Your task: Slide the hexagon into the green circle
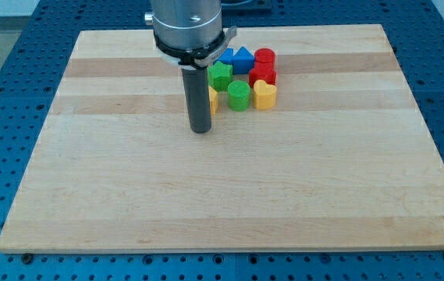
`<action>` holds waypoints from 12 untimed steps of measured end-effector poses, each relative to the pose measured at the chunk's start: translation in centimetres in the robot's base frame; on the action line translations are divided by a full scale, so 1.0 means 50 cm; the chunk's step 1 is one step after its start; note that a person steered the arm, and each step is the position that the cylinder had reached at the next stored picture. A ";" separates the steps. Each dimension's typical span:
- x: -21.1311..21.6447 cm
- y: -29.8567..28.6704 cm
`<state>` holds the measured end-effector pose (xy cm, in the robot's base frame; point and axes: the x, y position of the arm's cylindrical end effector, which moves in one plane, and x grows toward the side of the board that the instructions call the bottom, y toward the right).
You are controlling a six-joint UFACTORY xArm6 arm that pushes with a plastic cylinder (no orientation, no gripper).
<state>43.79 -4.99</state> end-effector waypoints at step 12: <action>-0.124 -0.049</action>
<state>37.57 -7.45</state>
